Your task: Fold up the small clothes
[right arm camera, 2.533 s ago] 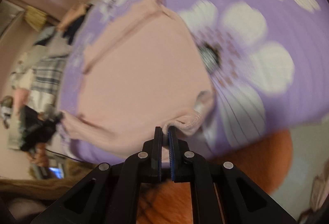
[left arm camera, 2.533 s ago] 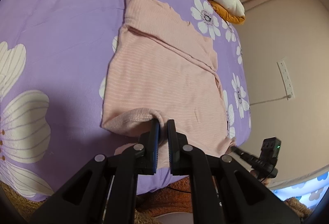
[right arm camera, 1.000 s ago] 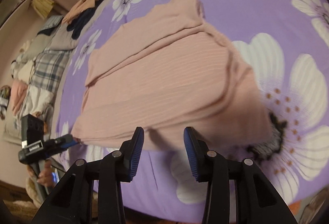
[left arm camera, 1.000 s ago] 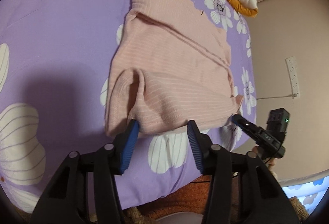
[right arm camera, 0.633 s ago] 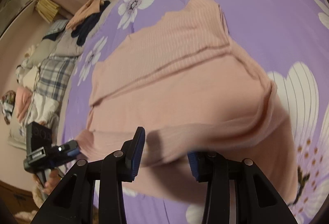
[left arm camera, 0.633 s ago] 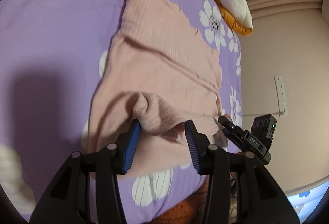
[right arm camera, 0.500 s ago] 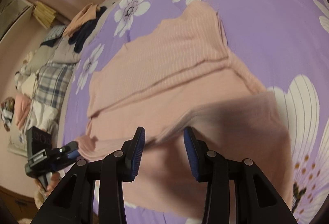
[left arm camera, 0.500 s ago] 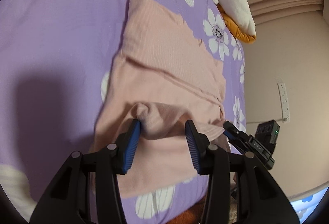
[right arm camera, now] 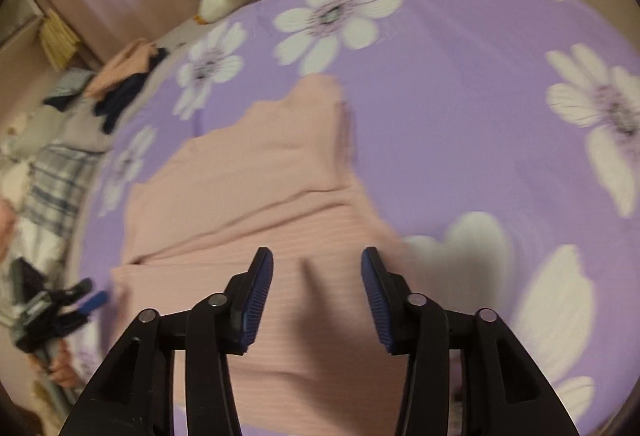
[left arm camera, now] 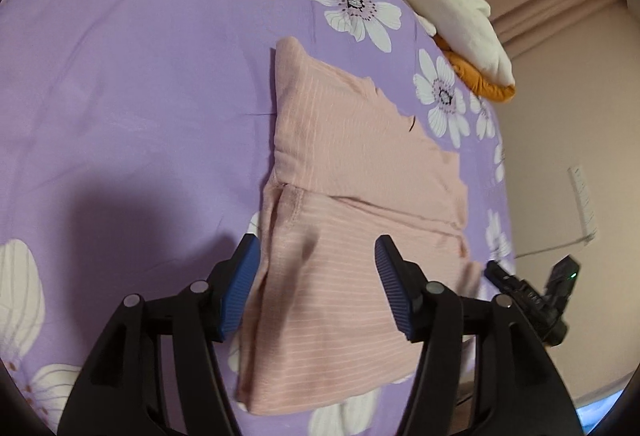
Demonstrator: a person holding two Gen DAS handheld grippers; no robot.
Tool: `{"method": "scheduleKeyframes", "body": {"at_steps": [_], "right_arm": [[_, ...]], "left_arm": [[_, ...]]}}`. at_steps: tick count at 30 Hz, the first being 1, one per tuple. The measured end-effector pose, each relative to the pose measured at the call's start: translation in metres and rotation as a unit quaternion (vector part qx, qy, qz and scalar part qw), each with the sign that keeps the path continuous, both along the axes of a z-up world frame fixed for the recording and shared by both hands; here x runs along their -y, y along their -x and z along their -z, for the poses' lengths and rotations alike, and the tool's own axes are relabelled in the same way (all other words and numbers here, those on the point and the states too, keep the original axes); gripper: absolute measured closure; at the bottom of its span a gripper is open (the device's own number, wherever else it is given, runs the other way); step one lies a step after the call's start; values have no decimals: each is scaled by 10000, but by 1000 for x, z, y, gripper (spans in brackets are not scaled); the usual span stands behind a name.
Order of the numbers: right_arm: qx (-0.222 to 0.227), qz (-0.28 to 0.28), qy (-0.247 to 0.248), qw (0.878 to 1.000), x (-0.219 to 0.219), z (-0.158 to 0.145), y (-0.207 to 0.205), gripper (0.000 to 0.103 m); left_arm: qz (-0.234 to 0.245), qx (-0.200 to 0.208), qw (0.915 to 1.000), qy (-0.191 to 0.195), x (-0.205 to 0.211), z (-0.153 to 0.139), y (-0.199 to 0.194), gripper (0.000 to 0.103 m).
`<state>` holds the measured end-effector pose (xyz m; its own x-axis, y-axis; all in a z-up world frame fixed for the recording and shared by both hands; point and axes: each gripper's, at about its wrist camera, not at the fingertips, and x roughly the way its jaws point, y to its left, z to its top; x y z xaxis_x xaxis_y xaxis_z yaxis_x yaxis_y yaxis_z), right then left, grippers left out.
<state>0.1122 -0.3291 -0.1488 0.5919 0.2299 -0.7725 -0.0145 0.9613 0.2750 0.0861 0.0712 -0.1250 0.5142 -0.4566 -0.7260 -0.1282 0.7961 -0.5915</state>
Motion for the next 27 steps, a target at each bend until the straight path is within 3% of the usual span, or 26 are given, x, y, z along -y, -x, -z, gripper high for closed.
{"method": "scheduleKeyframes", "body": {"at_steps": [9,12,14,17,18,20,23,27], "right_arm": [[-151,-35,333,9993,10,17,2,50],[-204,-39,269,9994,13,21,-1,50],[-260,57,289,9992,18,25,-1,50],[-310,83,139,9994,22,28,0,51],[-279,87,150,9995,23,27,2,54],[-206,94,235,9995,21,23,7,75],[-72,196,365,9991,21,16,11,91],[146,151,258,9994,18,4,18,97]], "left_arm": [[359,-41,9975,-612,25,21,-12,49],[367,-67,9965,-746,28,27,-14,69],[359,-95,9956,-861,29,30,-13,92],[292,-55,9952,-930,27,32,-10,96],[271,-39,9952,-939,26,31,-9,97],[190,22,9949,-986,26,28,-5,97],[160,144,9954,-934,28,20,0,98],[277,278,9959,-810,35,10,7,99]]}}
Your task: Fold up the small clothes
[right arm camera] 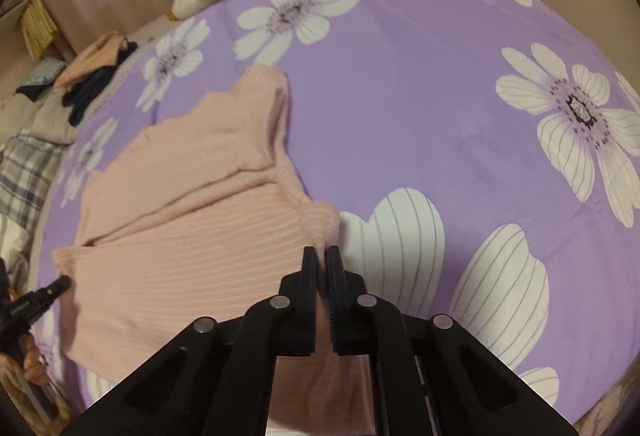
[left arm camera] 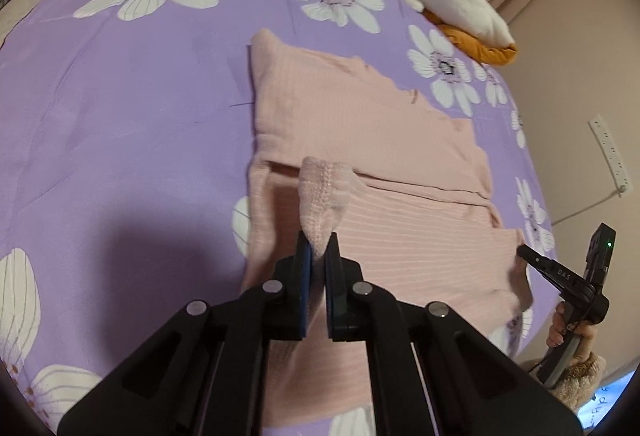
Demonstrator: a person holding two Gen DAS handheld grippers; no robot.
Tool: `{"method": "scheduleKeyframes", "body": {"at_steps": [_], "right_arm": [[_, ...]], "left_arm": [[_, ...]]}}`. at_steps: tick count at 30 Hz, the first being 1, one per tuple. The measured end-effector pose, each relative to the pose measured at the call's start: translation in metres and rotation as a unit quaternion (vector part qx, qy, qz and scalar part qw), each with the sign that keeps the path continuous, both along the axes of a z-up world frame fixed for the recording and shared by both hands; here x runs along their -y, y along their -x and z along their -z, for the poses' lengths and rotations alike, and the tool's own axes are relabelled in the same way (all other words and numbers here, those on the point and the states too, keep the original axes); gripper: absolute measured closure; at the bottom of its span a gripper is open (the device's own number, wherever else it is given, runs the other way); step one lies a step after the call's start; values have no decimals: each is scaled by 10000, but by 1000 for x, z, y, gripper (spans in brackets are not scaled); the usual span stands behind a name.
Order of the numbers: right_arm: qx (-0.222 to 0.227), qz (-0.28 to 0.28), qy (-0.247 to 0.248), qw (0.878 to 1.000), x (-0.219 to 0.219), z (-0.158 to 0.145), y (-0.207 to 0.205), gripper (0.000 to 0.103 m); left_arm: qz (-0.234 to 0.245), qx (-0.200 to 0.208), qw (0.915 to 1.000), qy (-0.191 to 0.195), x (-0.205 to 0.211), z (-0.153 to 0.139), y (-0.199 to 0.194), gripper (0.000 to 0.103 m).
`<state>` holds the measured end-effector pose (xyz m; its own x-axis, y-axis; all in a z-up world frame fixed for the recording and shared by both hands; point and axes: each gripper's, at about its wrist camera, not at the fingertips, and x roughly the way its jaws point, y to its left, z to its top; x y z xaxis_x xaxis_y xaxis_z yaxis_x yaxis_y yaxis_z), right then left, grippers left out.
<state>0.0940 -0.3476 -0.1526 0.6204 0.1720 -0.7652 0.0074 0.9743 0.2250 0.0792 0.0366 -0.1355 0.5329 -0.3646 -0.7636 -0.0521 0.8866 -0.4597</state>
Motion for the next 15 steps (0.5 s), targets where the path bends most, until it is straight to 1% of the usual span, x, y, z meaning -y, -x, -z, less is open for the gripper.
{"method": "scheduleKeyframes", "body": {"at_steps": [3,9,15], "right_arm": [[191,-44,-53,9998,-3,-12,8,97],[625,-146,-427,9970,-2,-39,27,97],[926,-154,-541,9941,-1,-60,42,97]], "left_arm": [[9,92,10000,-31,4,-9,7,99],[-17,354,9993,143,4,-31,21,99],[-93,621,9977,271,-2,-51,35,99]]}}
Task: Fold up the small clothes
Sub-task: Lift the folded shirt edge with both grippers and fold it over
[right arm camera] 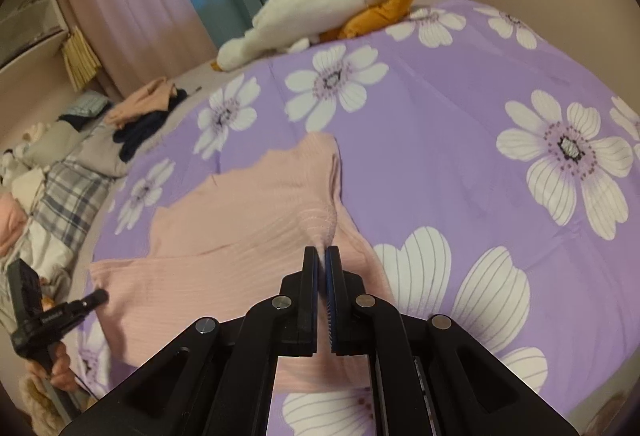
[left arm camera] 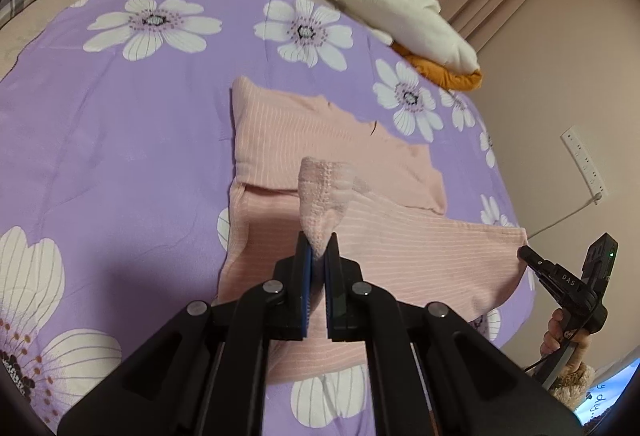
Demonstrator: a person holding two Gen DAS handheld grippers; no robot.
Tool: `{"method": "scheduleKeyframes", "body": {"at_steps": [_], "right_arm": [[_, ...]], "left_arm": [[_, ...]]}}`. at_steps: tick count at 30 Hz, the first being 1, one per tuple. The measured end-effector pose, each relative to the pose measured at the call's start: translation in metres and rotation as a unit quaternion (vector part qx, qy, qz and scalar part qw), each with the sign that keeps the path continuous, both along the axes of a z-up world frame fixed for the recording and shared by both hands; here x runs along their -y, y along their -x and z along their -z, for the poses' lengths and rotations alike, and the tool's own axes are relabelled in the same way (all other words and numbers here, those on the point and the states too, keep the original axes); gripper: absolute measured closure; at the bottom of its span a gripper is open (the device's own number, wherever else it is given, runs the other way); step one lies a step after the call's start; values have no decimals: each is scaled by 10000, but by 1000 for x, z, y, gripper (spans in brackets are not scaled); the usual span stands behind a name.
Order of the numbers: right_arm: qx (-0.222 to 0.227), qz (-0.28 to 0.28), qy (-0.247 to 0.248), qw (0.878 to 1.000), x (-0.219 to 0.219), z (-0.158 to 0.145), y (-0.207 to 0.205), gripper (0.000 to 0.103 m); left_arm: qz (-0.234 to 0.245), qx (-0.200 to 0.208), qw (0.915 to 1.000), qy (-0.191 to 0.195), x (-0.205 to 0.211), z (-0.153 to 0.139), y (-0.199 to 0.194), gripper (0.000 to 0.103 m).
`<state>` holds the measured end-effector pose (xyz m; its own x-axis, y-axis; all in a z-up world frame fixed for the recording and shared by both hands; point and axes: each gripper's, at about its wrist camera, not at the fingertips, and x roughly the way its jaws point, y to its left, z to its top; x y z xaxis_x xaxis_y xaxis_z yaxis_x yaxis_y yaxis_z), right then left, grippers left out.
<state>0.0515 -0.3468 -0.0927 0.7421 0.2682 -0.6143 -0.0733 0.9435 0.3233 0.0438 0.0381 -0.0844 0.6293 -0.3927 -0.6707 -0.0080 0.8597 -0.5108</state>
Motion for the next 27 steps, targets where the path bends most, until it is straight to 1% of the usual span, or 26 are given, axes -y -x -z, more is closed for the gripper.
{"method": "scheduleKeyframes", "body": {"at_steps": [7,9,11,15,19,24,27], "right_arm": [[249,10,0,9997,-3,-17,3,97],[309,4,55,9995,-6,-22,-1,97],[358,-3,84,9993,-7,-25,-5,97],[388,-36,189,9991,-13,-33,-22,97],[384,-91,257,9989,-18,-38,-43,97],[328,-146,364,9987,-26,-41,-76,97],[297,-177,337,9988,-29,-43,-97,97]], "left_arm": [[-65,279,9995,159,-7,-18,8,99],[-20,348,9989,302,-9,-22,5,99],[-51,389,9988,309,-11,-26,1,99],[-103,466,9982,370,-16,-34,-12,99],[-155,569,9977,347,-22,-41,-27,99],[-184,611,9976,277,-26,-46,-54,99],[-238,651,9974,193,-30,-47,-71,99]]}}
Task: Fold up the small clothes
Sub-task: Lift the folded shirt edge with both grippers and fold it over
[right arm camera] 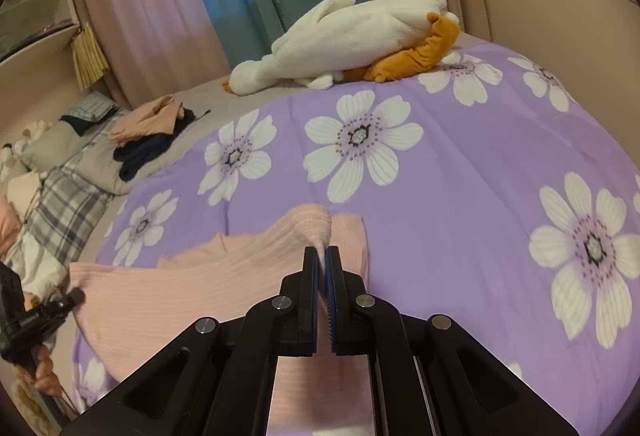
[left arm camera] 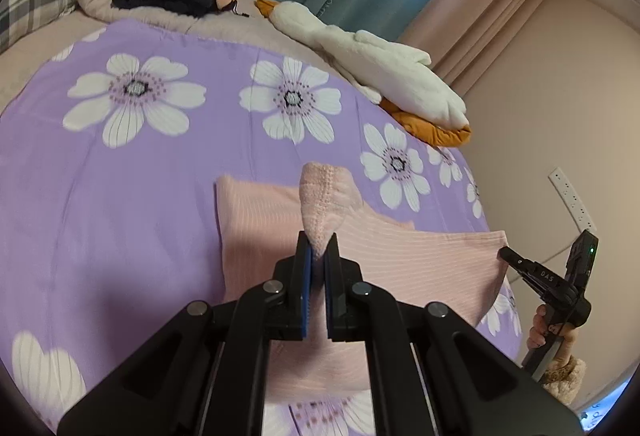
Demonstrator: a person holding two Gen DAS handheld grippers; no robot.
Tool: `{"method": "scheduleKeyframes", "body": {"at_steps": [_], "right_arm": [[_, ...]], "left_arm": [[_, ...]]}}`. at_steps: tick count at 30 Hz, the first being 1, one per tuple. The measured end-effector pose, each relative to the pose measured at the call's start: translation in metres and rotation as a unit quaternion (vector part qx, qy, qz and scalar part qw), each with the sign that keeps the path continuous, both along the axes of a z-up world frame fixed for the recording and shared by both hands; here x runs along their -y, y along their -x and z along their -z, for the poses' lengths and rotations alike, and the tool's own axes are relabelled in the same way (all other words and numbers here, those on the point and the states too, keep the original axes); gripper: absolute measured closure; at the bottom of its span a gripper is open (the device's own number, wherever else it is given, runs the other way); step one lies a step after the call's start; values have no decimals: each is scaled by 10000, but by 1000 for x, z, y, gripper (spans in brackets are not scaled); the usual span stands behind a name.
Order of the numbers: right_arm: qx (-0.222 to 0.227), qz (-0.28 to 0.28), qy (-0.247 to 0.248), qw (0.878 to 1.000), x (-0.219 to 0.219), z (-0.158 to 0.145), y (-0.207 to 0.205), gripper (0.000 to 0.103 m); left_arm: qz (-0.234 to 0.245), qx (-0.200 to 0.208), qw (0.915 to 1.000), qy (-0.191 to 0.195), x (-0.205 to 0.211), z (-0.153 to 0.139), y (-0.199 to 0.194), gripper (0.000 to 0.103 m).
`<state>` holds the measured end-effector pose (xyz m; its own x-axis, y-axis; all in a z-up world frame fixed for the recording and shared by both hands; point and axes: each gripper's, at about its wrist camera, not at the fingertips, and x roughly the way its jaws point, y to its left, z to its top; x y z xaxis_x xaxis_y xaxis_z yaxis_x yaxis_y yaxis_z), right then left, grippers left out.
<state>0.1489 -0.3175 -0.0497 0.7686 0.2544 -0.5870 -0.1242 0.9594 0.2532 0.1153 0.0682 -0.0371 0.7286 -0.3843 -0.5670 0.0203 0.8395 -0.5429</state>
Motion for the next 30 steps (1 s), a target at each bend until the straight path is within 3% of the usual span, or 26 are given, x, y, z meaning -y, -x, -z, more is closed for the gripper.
{"method": "scheduleKeyframes", "body": {"at_steps": [11,18,30], "right_arm": [[-451,25,119,9989,-14,24,-87,97],[-888,57,225,9958,-22,58,-128,97],[-1516,266,516,9867,-19,116,-157,97]], "left_arm": [[-228,-232,9995,28,-18,20,-70,99],[-257,-619,9977,-99,-22,55,-108,99],[-354,-1387,9884,-499,-28,117,-136,98]]}}
